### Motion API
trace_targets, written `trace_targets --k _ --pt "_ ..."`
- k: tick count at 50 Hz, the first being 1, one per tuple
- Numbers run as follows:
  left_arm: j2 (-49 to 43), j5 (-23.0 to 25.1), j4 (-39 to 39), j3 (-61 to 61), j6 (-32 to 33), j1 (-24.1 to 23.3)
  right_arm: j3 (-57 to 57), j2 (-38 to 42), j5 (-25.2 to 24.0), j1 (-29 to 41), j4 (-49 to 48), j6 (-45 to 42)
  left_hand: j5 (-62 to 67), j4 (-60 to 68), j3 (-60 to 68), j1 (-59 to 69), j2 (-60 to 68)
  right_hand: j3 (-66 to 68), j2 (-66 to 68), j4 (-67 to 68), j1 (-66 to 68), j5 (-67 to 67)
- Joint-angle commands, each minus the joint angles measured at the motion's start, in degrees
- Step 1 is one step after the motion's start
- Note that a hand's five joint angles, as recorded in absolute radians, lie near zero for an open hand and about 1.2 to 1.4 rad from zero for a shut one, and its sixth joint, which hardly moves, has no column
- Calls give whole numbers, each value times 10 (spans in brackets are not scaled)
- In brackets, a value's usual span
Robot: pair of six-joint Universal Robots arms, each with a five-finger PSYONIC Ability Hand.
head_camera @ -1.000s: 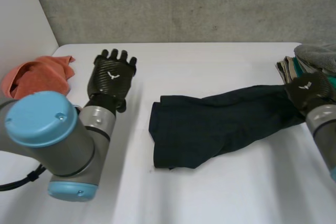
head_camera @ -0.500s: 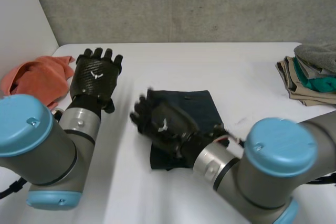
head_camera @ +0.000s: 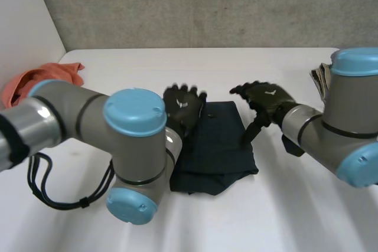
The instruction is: Fold the laundry.
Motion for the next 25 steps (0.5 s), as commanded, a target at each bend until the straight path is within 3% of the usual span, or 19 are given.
trace_targets --k 1,6,14,19,25 --pt "-62 -13 -103 36 -2 4 -81 110 -35 4 46 -48 -28 -17 -19 -11 -16 -19 -26 -20 -37 -25" --pt "-63 -28 -129 35 -4 7 -102 146 -25 4 52 -112 -26 -15 -17 -9 -14 -19 -26 -20 -37 -25" --pt "-57 -26 -147 43 2 12 -106 146 37 6 57 -177 -24 -13 -15 -7 -12 -19 -26 -20 -37 -25" --pt "-52 -19 -166 39 -3 12 -80 98 34 7 48 -172 -26 -15 -17 -9 -14 -19 -26 -20 -37 -25" --pt "32 -17 -148 31 -8 12 -18 27 37 12 -14 -162 -28 -17 -19 -11 -16 -19 -26 -20 -37 -25"
